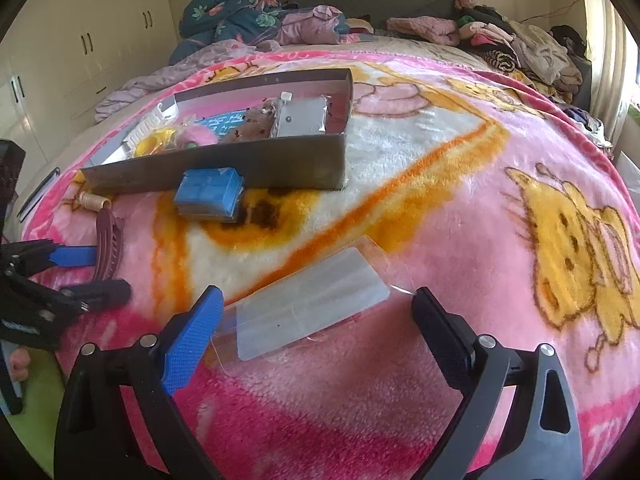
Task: Organize jewelry
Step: 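Grasp the maroon banana clip with the left tool while the right tool grasps the clear bag, then carry the maroon clip with the left tool while the right tool carries the clear bag into the box, then open the left tool inside the box while the right tool releases the clear bag there, then withdraw the left tool toward the beige coil tie while the right tool approaches the blue box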
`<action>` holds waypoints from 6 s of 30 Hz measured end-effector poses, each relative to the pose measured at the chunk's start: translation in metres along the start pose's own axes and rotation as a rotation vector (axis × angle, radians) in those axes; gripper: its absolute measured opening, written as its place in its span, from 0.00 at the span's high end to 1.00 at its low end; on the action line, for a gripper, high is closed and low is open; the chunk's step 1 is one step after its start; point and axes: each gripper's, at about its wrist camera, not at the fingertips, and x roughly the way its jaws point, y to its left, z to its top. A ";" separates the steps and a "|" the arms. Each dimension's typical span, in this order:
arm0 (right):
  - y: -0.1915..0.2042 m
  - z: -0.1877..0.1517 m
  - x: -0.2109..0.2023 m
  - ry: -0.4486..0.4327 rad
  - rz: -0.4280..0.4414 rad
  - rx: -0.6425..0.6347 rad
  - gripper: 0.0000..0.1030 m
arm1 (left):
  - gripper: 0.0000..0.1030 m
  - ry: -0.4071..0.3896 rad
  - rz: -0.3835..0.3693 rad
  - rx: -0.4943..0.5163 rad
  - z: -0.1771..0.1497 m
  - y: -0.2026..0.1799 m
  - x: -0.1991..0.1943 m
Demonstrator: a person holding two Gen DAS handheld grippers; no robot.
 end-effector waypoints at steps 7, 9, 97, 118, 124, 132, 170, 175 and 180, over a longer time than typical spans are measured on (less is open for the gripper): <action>-0.005 0.003 0.001 -0.004 0.010 0.003 0.33 | 0.60 -0.026 0.034 0.086 -0.003 -0.010 -0.005; -0.007 0.004 -0.001 -0.009 0.016 0.011 0.36 | 0.74 -0.033 0.028 0.098 -0.003 -0.009 -0.009; 0.031 0.149 0.056 -0.062 0.036 -0.072 0.39 | 0.76 -0.152 -0.099 0.008 0.106 0.059 -0.013; 0.051 0.142 0.064 -0.027 0.055 -0.103 0.29 | 0.76 -0.126 -0.101 -0.038 0.107 0.078 0.002; 0.050 0.139 0.050 -0.043 0.046 -0.095 0.25 | 0.76 -0.134 -0.106 -0.027 0.107 0.073 -0.003; 0.042 0.134 0.025 -0.080 0.019 -0.071 0.17 | 0.60 -0.148 -0.112 -0.034 0.104 0.067 -0.018; 0.055 0.075 -0.056 -0.150 0.010 -0.032 0.09 | 0.17 -0.227 -0.018 -0.091 0.028 0.088 -0.092; 0.058 0.066 -0.056 -0.139 0.017 -0.032 0.08 | 0.17 -0.228 -0.001 -0.097 0.017 0.091 -0.095; 0.061 0.059 -0.053 -0.128 0.018 -0.034 0.09 | 0.16 -0.212 0.022 -0.106 0.008 0.098 -0.092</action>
